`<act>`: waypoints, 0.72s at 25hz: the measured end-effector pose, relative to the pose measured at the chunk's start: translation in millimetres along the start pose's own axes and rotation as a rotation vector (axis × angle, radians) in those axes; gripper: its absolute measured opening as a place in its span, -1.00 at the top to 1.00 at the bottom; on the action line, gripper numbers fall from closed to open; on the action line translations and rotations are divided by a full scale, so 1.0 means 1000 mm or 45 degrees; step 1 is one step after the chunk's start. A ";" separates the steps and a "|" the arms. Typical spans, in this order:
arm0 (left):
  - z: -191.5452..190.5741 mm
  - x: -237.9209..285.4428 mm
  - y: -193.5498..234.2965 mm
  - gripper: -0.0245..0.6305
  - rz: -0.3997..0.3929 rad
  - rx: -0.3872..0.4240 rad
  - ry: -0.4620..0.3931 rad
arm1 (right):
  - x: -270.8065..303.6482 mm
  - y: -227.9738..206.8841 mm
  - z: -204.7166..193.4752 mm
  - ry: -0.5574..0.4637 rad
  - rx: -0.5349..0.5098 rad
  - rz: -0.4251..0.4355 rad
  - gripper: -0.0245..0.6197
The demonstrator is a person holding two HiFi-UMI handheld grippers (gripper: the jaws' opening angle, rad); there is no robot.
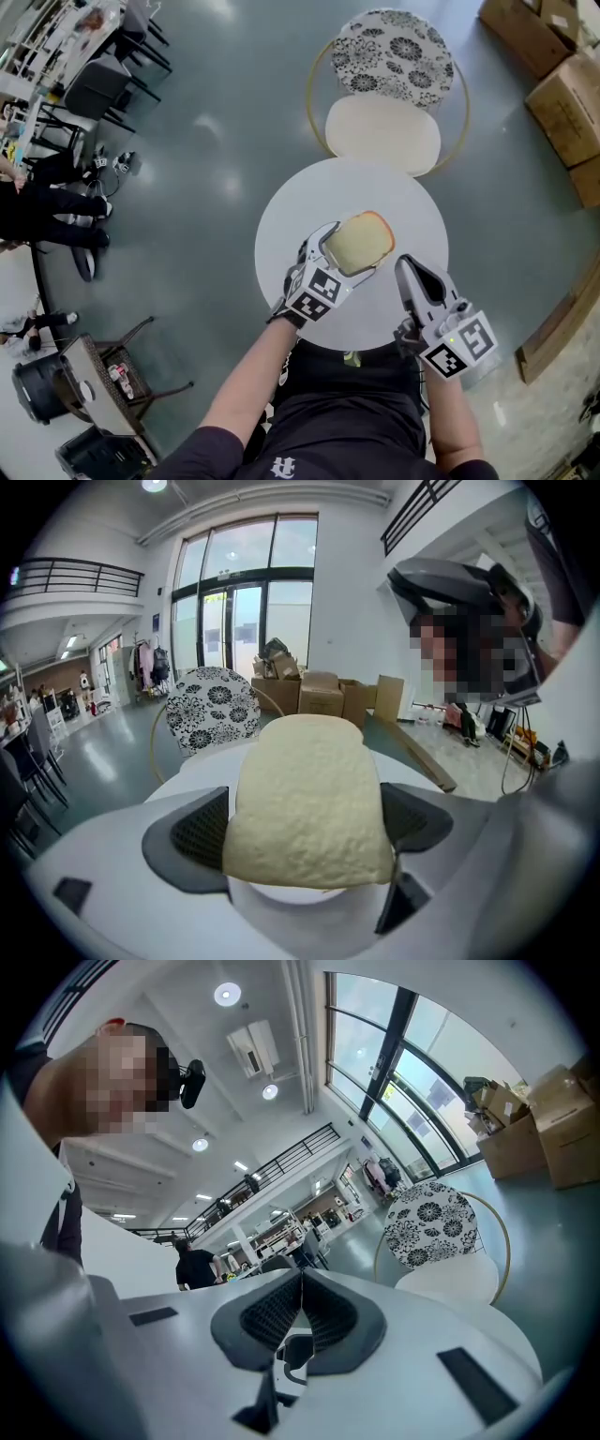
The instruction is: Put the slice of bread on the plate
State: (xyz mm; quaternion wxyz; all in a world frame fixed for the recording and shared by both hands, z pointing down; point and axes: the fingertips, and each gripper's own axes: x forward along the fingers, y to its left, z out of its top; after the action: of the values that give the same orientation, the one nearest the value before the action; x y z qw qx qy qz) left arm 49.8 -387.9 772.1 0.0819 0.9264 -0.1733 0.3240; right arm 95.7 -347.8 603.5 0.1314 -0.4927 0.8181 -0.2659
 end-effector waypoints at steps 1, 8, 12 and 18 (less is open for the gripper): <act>-0.003 0.003 -0.001 -0.63 -0.004 0.011 0.022 | -0.001 -0.002 -0.002 -0.002 0.004 -0.004 0.90; -0.020 0.022 0.004 -0.63 -0.004 0.051 0.136 | -0.006 -0.010 -0.003 -0.016 0.022 -0.012 0.90; -0.028 0.031 0.002 -0.62 -0.022 0.079 0.180 | -0.009 -0.014 -0.002 -0.031 0.036 -0.025 0.90; -0.038 0.040 0.001 -0.63 -0.031 0.157 0.260 | -0.008 -0.019 -0.001 -0.026 0.047 -0.029 0.90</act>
State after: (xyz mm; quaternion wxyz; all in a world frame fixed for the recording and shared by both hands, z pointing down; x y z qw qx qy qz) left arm 56.9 -389.1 827.2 0.0461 0.8938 -0.1326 0.4258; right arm 112.9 -347.6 614.2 0.1456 -0.5022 0.8061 -0.2773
